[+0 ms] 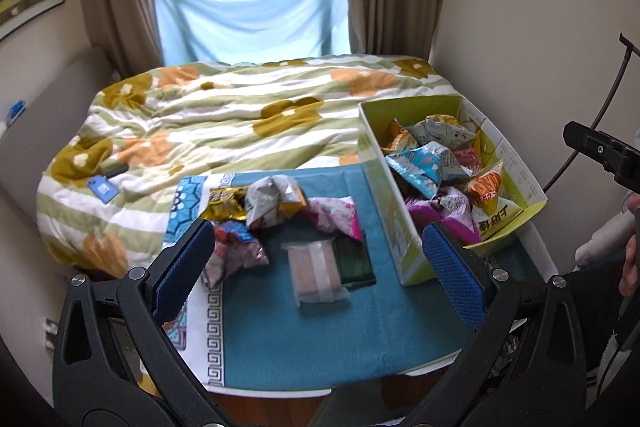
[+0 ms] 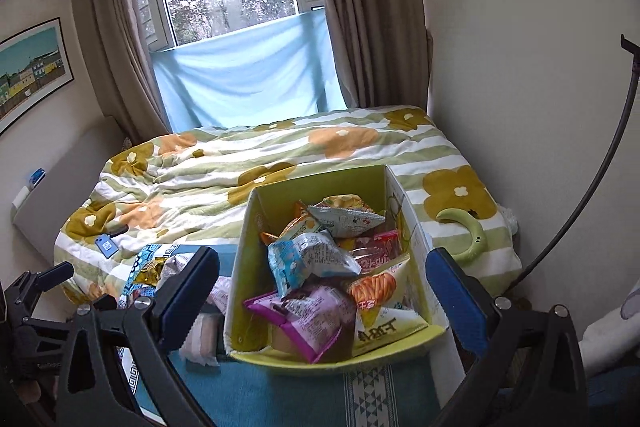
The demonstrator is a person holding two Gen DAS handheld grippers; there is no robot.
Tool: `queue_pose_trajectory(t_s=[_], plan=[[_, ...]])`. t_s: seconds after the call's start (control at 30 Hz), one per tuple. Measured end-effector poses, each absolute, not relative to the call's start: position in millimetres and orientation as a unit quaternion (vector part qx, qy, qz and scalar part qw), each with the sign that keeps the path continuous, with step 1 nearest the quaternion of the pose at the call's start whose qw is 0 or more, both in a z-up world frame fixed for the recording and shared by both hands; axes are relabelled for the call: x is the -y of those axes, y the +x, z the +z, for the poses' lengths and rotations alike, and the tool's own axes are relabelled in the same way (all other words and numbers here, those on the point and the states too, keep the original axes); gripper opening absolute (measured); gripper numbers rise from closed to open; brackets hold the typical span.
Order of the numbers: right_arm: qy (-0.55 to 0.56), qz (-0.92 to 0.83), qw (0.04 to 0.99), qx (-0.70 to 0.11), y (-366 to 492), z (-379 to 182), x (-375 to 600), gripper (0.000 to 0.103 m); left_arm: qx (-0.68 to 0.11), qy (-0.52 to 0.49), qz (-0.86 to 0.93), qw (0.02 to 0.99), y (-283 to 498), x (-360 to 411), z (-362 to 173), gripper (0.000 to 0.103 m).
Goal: Organize snacks
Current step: 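Withdraw both tools from the box back toward the snack pile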
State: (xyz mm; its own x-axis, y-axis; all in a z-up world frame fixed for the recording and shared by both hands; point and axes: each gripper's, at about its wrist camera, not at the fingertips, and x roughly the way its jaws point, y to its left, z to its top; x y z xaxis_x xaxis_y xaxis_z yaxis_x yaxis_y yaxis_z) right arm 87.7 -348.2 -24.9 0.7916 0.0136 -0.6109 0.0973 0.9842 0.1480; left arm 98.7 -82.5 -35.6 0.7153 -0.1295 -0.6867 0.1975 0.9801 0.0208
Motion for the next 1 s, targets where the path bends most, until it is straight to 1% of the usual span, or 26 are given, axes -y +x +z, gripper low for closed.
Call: queue_pose_trajectory(t_s=[0.2,0.47,0.73,1.0], plan=[[0.066,-0.002,0.948,-0.312,49.4,-28.3,311.1,0.103,-0.351,0.040,-0.051,0.934,47.8,42.4,-33.9,0.102],[0.068,0.009,0.949,-0.309,20.9,-36.4,286.2,0.103,-0.343,0.027,-0.047,0.938,26.4,11.5,-35.9,0.102],[0.074,-0.001,0.946,-0.317,18.4,-43.3,255.6,0.103,-0.350,0.026,-0.097,0.931,50.5,-14.3,-46.8,0.102],[0.103,-0.033,0.936,-0.335,43.6,-59.7,210.1,0.103,-0.374,0.047,-0.153,0.914,114.6,-59.1,-58.7,0.102]])
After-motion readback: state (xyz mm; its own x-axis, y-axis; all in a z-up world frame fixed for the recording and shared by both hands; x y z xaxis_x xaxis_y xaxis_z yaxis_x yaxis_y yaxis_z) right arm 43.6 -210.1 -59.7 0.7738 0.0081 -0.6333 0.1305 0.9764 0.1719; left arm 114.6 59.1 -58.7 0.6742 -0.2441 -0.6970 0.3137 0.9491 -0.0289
